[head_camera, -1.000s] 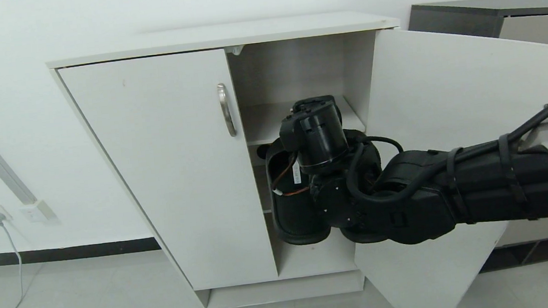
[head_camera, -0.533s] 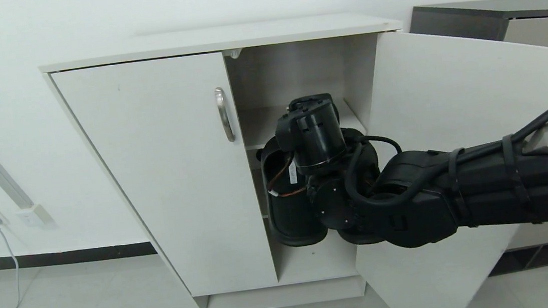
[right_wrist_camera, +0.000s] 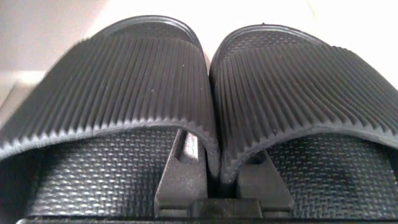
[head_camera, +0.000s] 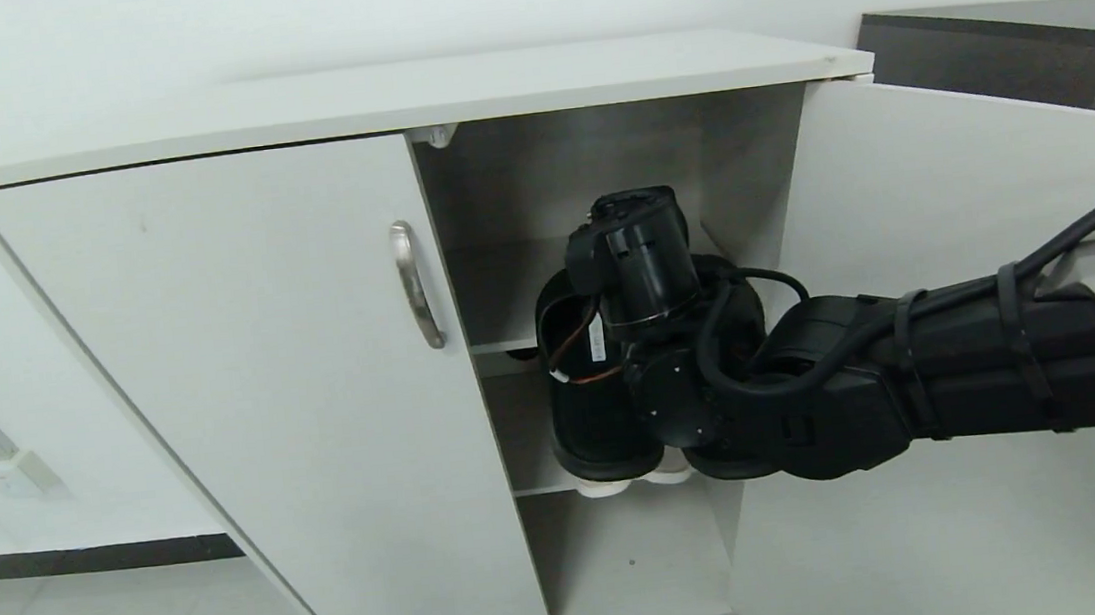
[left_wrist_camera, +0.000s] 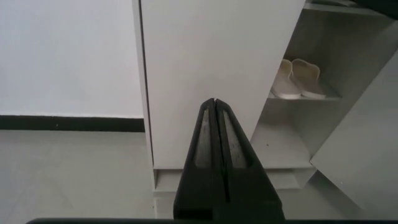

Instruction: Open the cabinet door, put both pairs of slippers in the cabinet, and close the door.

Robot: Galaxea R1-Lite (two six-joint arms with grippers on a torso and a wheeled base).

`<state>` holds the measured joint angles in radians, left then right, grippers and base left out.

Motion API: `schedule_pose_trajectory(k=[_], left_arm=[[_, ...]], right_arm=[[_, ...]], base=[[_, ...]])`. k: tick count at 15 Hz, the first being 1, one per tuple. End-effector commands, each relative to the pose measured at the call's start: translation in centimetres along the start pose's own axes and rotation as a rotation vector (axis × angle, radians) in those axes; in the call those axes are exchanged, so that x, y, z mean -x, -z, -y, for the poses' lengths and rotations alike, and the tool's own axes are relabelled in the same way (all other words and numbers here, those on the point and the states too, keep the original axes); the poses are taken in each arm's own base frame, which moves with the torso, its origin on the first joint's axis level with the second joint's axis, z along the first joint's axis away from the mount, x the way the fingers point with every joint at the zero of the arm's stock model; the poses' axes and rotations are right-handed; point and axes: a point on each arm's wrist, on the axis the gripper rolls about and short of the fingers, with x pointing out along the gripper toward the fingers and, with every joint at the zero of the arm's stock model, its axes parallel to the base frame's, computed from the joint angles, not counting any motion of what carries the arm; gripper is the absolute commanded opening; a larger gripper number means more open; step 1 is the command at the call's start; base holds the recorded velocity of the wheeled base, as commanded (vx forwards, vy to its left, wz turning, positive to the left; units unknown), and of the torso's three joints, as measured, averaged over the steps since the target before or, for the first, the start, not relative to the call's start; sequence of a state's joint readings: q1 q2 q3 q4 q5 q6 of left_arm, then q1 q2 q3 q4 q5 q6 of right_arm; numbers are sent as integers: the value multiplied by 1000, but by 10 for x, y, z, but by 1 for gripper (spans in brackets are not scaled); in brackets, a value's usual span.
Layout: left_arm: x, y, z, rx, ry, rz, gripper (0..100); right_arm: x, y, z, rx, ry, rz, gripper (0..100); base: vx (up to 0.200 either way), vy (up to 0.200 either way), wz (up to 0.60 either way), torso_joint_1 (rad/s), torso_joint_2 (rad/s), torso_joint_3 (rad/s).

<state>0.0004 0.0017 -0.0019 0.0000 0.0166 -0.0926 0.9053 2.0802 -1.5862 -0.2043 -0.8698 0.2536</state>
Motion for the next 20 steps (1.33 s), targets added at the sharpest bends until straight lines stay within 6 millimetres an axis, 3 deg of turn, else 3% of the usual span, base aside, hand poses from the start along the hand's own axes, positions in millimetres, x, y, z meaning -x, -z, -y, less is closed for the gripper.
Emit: schedule_pose_trajectory(k=[1,8,13,20], left_arm=[[0,0,0,3,-2,-2,0],[0,0,0,4,-3,0,0],[0,0,0,4,-11,1,0],[0,0,0,6,-14,0,0]], right_arm=[[-1,2,0,4,3,-3,0],[-23,12,5,51,36,-21,0],[-57,6,5,25,42,5,0],[-81,-13,0,37,10,62,0]], base=[[0,0,0,0,0,0],[0,0,0,0,0,0],[0,0,0,0,0,0],[0,0,0,0,0,0]])
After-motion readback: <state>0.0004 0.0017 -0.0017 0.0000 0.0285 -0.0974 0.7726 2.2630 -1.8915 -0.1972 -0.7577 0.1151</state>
